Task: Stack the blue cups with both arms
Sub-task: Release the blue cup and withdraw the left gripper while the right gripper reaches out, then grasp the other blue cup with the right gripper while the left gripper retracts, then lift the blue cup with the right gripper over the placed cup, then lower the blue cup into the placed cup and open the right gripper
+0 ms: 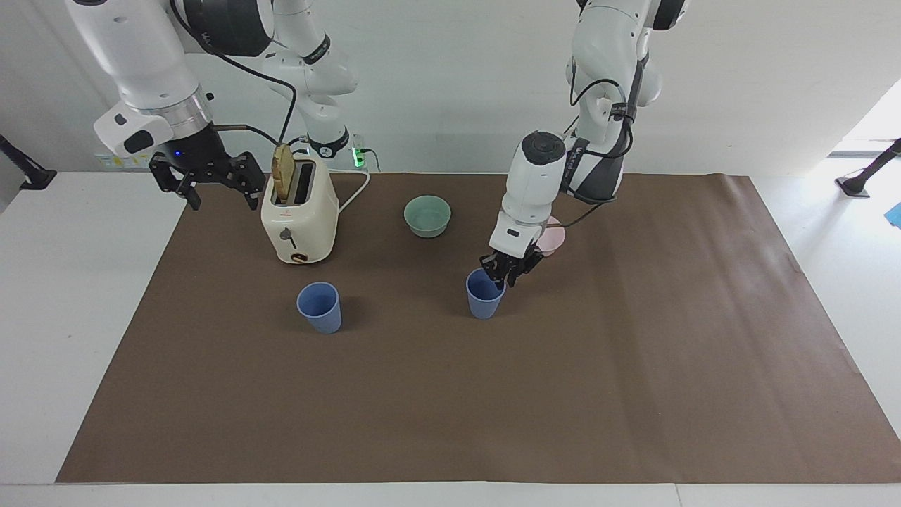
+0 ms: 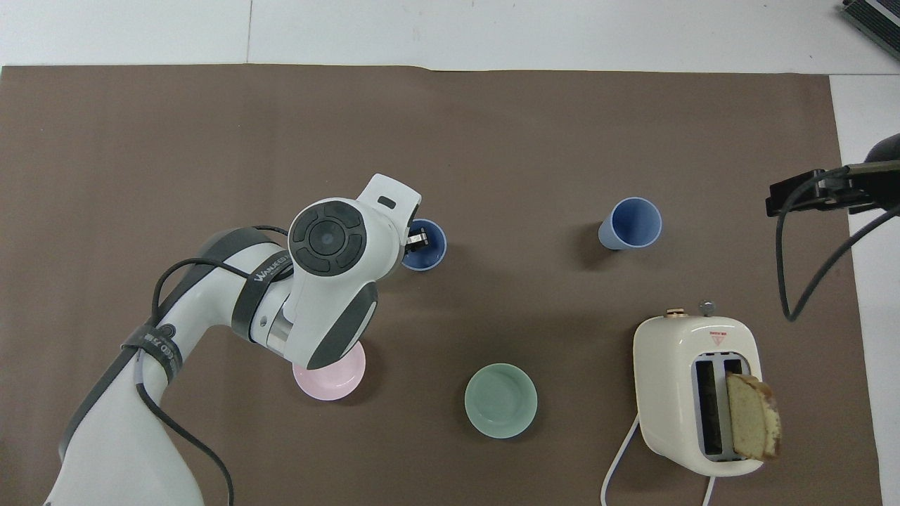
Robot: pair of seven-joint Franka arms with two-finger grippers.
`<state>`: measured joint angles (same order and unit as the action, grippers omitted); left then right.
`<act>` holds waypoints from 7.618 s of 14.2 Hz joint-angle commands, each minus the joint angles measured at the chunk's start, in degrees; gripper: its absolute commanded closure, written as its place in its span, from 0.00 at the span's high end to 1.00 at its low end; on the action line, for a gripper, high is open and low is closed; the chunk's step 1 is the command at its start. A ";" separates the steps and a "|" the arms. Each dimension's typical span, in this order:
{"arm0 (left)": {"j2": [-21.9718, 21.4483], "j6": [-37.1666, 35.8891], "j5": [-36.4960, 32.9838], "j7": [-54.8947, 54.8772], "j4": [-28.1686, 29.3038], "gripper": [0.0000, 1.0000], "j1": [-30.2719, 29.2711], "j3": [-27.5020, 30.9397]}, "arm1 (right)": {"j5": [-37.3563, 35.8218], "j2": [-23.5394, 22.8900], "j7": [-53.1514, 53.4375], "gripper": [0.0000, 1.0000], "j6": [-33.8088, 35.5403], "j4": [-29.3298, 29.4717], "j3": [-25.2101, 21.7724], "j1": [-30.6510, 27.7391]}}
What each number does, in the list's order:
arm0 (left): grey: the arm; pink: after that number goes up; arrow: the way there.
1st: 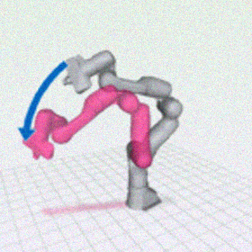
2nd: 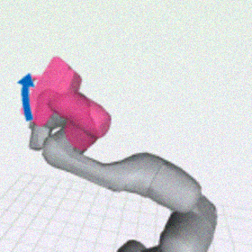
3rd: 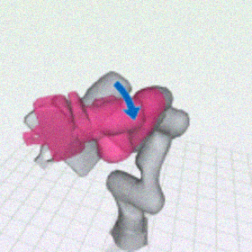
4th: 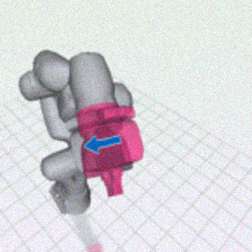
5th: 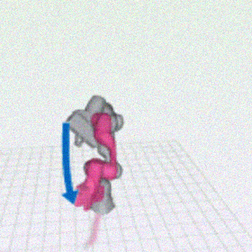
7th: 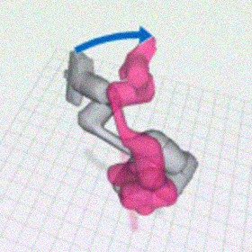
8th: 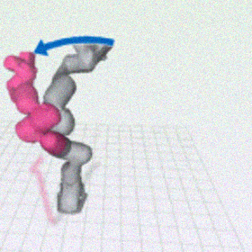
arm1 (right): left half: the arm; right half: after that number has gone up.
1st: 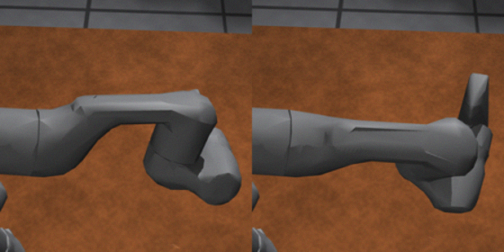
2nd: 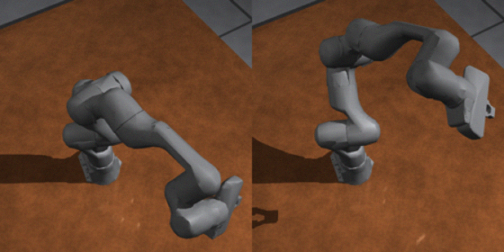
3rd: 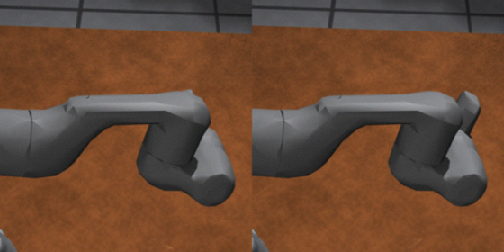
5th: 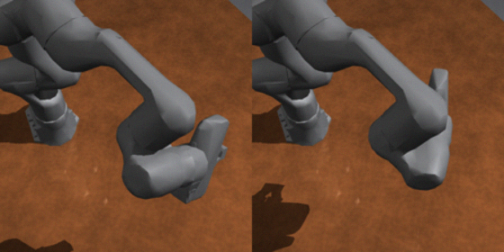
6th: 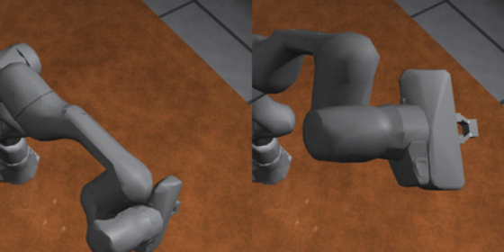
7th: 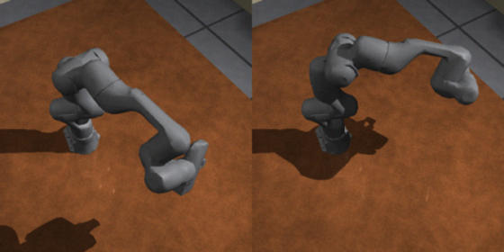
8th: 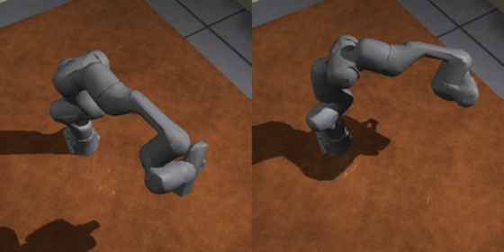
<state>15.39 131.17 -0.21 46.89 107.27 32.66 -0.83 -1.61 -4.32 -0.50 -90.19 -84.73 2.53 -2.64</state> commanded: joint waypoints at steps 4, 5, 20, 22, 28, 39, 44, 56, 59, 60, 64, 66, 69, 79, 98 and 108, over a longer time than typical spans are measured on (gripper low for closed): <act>-4.04 -6.36 -1.81 -1.44 -2.24 1.00 -3.12 0.75 | 0.47 2.48 -0.55 1.00 -8.41 -9.82 0.54 0.17; -5.09 -7.58 -1.81 -2.49 -2.50 1.00 -3.83 0.75 | 0.47 1.86 -0.55 1.00 -10.60 -11.14 0.54 0.17; -16.18 -28.84 1.09 -50.46 -4.60 1.00 -27.38 1.01 | 0.30 -10.10 -1.26 1.00 -26.44 -18.79 1.07 1.14; -16.27 -33.68 0.92 -52.42 -8.72 1.00 -28.18 1.01 | 0.30 -10.01 -1.08 1.00 -27.76 -20.12 1.07 1.84; -19.24 -42.75 0.56 -52.25 -16.05 1.00 -28.18 1.01 | 0.30 -12.64 -1.43 1.00 -30.84 -20.12 1.07 2.20; -20.05 -42.40 1.53 -49.71 -16.39 1.00 -28.35 1.27 | 0.38 -14.49 -0.73 0.00 -30.75 -19.77 1.16 2.81; -20.66 -42.58 2.32 -49.52 -16.04 1.00 -28.44 1.27 | 3.53 -13.96 1.46 0.00 -22.52 -12.94 1.33 3.60; -21.72 -46.97 2.15 -49.70 -16.04 1.00 -28.88 1.10 | 2.41 -13.79 27.04 0.00 -11.40 5.54 4.50 20.64; -21.98 -46.97 2.15 -49.70 -15.51 1.00 -28.88 1.10 | 3.72 -13.70 27.48 0.00 -13.78 5.54 6.16 21.97; -21.98 -46.97 2.15 -49.70 -15.51 1.00 -28.88 1.10 | 3.81 -13.87 27.48 0.00 -14.83 5.46 6.87 22.49; -22.07 -46.88 2.15 -49.70 -15.51 1.00 -28.97 1.10 | 3.46 -17.73 28.88 0.00 -21.41 5.46 6.87 26.53; -22.07 -46.80 2.15 -49.70 -15.42 1.00 -28.97 1.10 | 3.20 -19.58 29.77 0.00 -23.10 5.54 6.87 26.81; -22.07 -46.88 2.15 -49.70 -15.42 1.00 -28.97 1.10 | 3.11 -20.20 29.77 0.00 -23.46 4.93 6.87 27.16; -22.07 -46.88 2.15 -49.70 -15.34 1.00 -28.97 1.10 | 3.37 -19.50 29.77 0.00 -21.00 3.08 6.87 26.63; -22.42 -46.27 2.15 -49.79 -14.90 1.00 -28.97 1.10 | 3.02 -22.14 29.33 0.00 -26.62 0.27 6.87 26.72; -22.42 -46.45 2.15 -49.70 -14.90 1.00 -28.97 1.10 | 2.67 -22.14 29.24 1.00 -26.36 0.53 6.87 26.63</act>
<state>-5.43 84.60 1.31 -3.00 90.63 4.79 0.78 1.84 -26.78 28.10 -115.90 -83.96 8.97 24.37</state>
